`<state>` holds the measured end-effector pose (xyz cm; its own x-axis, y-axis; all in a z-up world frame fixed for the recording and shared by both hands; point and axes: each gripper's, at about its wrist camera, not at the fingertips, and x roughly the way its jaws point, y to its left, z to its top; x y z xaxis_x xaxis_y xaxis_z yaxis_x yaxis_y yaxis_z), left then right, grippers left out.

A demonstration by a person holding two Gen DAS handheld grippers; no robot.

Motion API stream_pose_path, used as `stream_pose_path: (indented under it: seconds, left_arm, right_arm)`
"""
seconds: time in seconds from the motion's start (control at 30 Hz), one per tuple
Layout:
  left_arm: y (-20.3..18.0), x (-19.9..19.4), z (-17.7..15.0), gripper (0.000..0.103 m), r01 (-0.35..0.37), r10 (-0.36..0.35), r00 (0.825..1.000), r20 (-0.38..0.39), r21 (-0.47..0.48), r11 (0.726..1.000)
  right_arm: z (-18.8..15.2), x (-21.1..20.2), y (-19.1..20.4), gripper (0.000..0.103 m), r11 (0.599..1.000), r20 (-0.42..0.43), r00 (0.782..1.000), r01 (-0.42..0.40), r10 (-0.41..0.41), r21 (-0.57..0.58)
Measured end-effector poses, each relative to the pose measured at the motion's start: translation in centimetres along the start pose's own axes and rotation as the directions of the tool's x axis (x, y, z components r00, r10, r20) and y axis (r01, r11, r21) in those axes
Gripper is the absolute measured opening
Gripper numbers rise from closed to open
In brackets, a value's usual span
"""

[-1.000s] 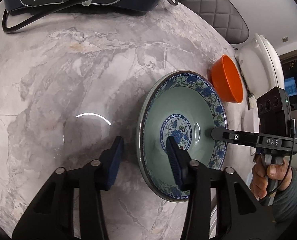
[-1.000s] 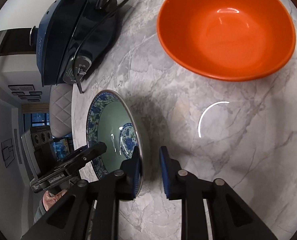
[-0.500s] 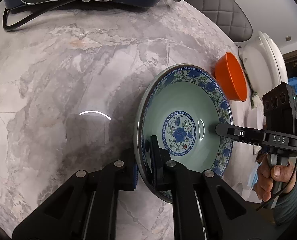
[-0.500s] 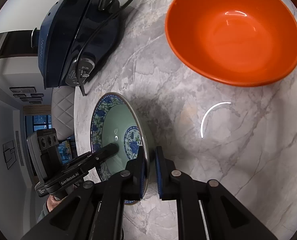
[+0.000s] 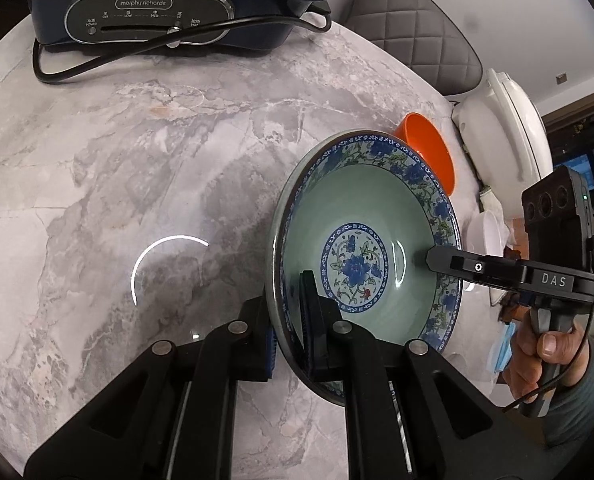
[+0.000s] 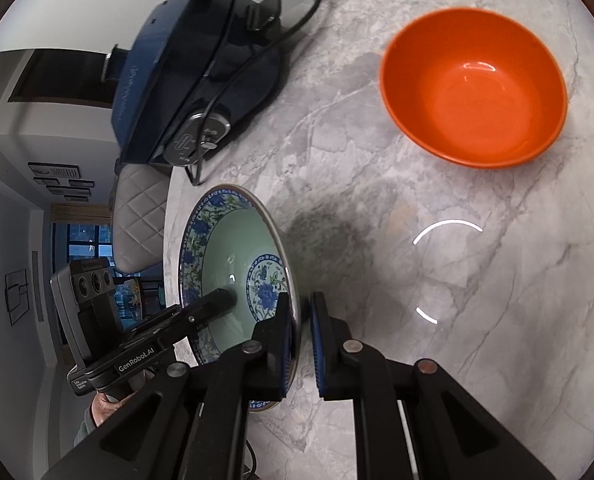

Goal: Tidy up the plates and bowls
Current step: 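Lift the blue-and-white bowl, set it flat beside the plate stack, open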

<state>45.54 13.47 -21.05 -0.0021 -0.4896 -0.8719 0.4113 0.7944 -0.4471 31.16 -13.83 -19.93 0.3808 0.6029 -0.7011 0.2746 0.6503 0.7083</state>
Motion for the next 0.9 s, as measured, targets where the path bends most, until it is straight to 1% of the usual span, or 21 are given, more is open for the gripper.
stream_pose_path:
  seconds: [0.13,0.27,0.37,0.47,0.67,0.77,0.9]
  left_arm:
    - [-0.5,-2.3,-2.2,0.008,0.011,-0.011,1.0,0.02,-0.001,1.0]
    - [-0.7,-3.9,-5.3,0.008,0.008,-0.008,1.0,0.023,-0.003,1.0]
    - [-0.5,-4.4,-7.9,0.008,0.014,-0.013,1.0,0.017,-0.016,1.0]
    - [0.0,-4.3,-10.7,0.008,0.012,-0.012,1.0,0.0,-0.034,0.999]
    - [1.5,-2.8,-15.4,0.009,0.012,-0.014,0.999,-0.03,-0.071,0.997]
    - [2.3,-2.1,-16.8,0.009,0.012,-0.016,0.999,-0.041,-0.084,0.996]
    - [2.5,-1.7,-17.9,0.009,-0.002,-0.001,0.999,-0.042,-0.074,0.997]
  right_arm:
    - [-1.9,-1.3,1.5,0.012,1.0,0.009,1.0,0.001,-0.001,-0.029]
    - [-4.2,-1.8,2.2,0.012,0.999,0.007,1.0,0.004,-0.004,-0.047]
    - [-6.4,-1.7,2.1,0.012,0.999,-0.004,1.0,0.002,-0.002,-0.044]
    - [-8.5,-1.2,1.8,0.012,0.999,-0.02,1.0,0.006,-0.007,-0.034]
    - [-11.9,0.5,0.7,0.012,0.999,-0.06,0.998,0.034,-0.036,-0.021]
    - [-13.0,1.4,0.1,0.012,0.999,-0.076,0.996,0.046,-0.047,-0.019]
    - [-14.1,2.3,-0.6,0.012,0.999,-0.084,0.995,0.048,-0.05,-0.017]
